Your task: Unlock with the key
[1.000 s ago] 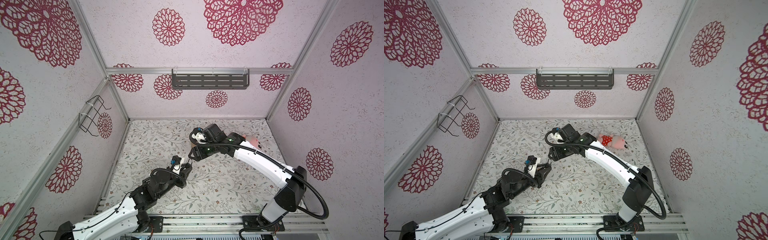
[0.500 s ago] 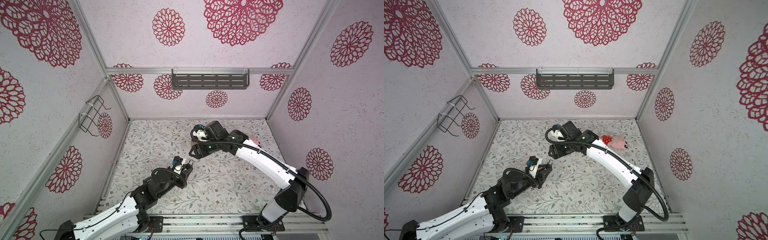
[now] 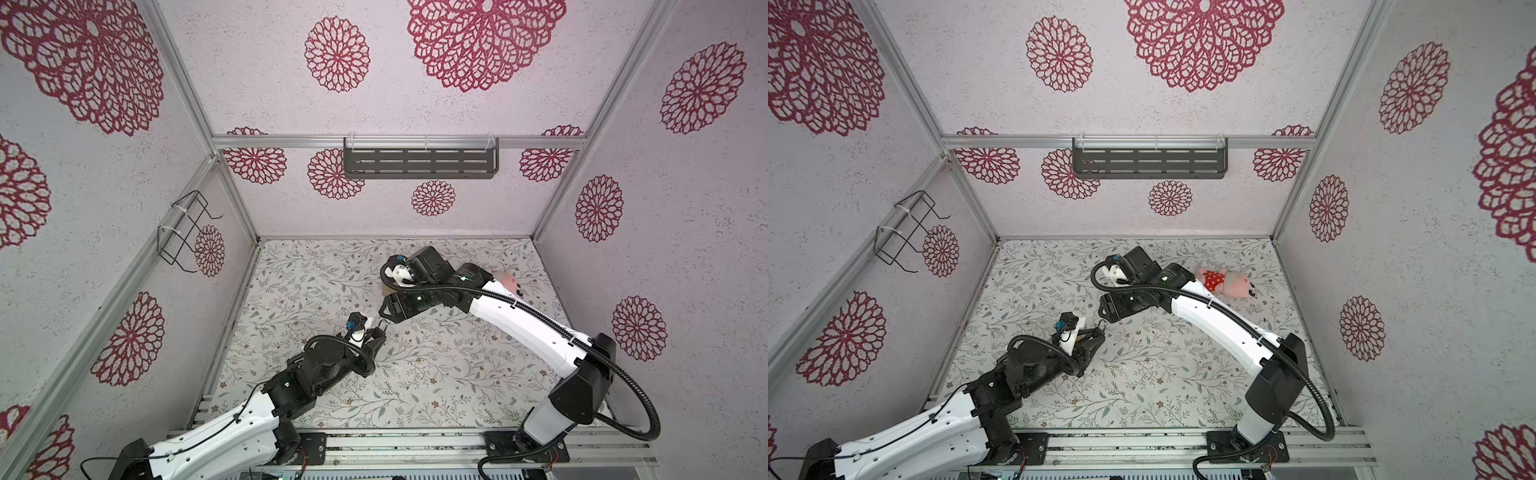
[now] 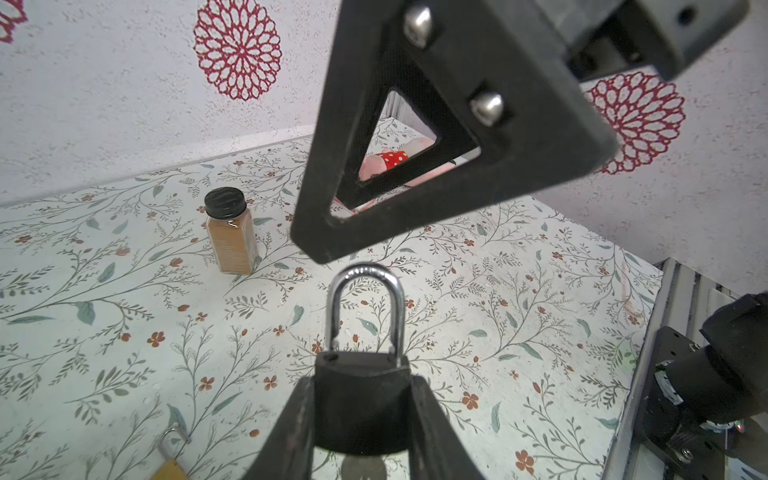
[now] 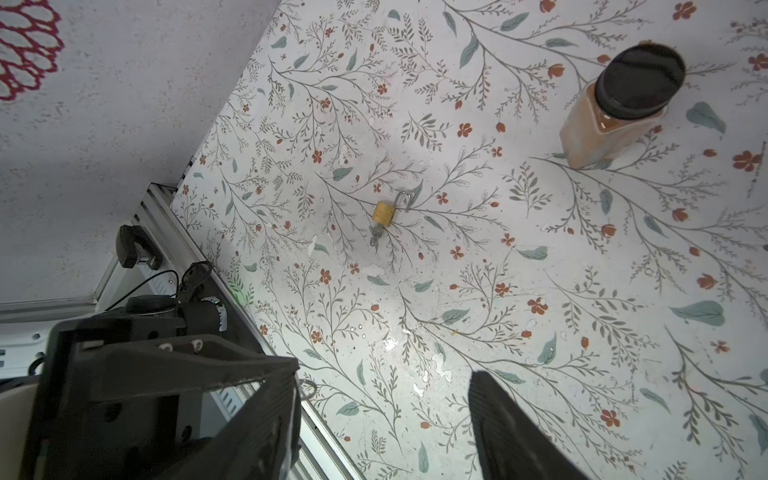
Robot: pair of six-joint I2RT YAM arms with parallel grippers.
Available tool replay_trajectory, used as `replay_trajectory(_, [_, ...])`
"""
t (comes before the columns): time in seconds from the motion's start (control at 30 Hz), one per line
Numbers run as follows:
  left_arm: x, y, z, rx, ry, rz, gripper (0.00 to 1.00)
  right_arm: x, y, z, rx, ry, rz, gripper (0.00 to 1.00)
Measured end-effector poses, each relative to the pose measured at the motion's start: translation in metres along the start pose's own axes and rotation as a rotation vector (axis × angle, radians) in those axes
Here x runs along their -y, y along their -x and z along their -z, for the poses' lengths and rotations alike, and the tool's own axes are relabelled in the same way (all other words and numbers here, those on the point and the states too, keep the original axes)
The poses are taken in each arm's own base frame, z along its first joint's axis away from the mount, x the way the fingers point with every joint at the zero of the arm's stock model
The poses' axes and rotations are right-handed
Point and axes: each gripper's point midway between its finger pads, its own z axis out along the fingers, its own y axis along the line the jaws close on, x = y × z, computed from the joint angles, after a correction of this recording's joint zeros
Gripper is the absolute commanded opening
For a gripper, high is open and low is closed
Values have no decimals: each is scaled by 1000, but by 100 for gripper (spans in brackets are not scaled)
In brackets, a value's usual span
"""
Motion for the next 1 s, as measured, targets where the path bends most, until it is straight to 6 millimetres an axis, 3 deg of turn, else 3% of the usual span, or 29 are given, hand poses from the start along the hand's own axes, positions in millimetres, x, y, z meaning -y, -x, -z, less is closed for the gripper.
replay_trajectory(0.23, [0,0,0,0,0,-3,0,4,-3,1,-13,-25,3,70])
replay_trajectory(0.6, [-1,-2,-2,-7,4,-5,0,-6,2,2,3,25,11,71])
replay_trajectory(1.0, [-2,-1,-3,-4,9,-4,0,4,-10,-6,-28,-14,2,71])
